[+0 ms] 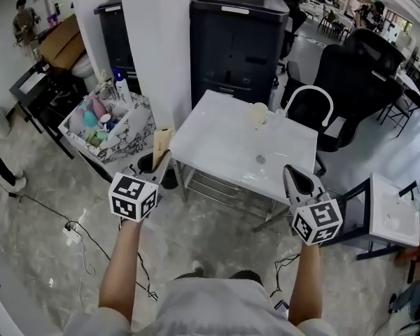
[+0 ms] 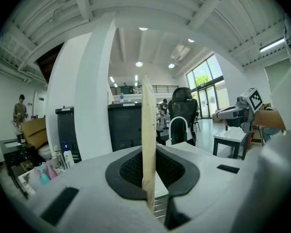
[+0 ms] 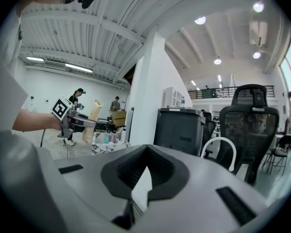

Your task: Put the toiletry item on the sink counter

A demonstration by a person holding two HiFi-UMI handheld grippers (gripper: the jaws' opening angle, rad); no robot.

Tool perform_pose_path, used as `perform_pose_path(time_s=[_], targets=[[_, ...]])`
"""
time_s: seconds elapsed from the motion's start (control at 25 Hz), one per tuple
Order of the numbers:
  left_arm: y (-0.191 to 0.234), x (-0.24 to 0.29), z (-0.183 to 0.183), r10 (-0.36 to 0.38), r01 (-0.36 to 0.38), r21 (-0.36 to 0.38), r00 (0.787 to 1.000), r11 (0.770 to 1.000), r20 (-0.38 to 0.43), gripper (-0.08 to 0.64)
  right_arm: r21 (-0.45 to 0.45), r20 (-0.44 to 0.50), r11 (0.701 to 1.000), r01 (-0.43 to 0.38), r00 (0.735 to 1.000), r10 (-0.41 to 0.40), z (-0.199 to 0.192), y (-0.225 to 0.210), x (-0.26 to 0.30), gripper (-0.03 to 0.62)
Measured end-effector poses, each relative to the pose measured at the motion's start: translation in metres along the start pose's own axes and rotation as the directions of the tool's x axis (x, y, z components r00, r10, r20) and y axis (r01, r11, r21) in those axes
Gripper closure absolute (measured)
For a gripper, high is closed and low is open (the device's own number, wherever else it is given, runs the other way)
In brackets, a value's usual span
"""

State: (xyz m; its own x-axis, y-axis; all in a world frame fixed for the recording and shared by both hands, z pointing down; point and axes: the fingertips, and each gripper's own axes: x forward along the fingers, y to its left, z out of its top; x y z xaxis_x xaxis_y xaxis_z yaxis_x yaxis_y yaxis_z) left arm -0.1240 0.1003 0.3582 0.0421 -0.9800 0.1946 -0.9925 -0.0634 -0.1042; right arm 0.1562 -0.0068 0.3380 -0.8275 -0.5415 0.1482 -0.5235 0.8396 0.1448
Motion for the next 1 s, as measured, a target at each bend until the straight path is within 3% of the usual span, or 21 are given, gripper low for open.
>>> perform_pose_path(time_s=[0.24,0.48,0.88,1.0], targets=[[0.035,0.027,-0.018,-0.045,0.045,-0.017,0.998,0.999,-0.033,0.531,-0.007,-0.042,1.0,0.006,0.999,-0.007,-0.004,0.011,0.038,0.597],[0.042,0.068,-0.037,-0.113,0.112,-0.021,0.989,0.993,-0.095,0.531,0.013,-0.063,1.0,0.029,0.998,-0.028,-0.019,-0.005,0.072,0.597],[0.062,0.195,-0.054,-0.233,0.26,0.095,0.945,0.961,-0.228,0.531,0.07,-0.083,0.997,0.043,0.996,-0.037,-0.051,-0.066,0.17,0.597],[0.068,0.252,-0.059,-0.255,0.309,0.157,0.922,0.938,-0.29,0.531,0.089,-0.111,0.994,0.055,0.993,-0.045,-0.065,-0.097,0.202,0.597]])
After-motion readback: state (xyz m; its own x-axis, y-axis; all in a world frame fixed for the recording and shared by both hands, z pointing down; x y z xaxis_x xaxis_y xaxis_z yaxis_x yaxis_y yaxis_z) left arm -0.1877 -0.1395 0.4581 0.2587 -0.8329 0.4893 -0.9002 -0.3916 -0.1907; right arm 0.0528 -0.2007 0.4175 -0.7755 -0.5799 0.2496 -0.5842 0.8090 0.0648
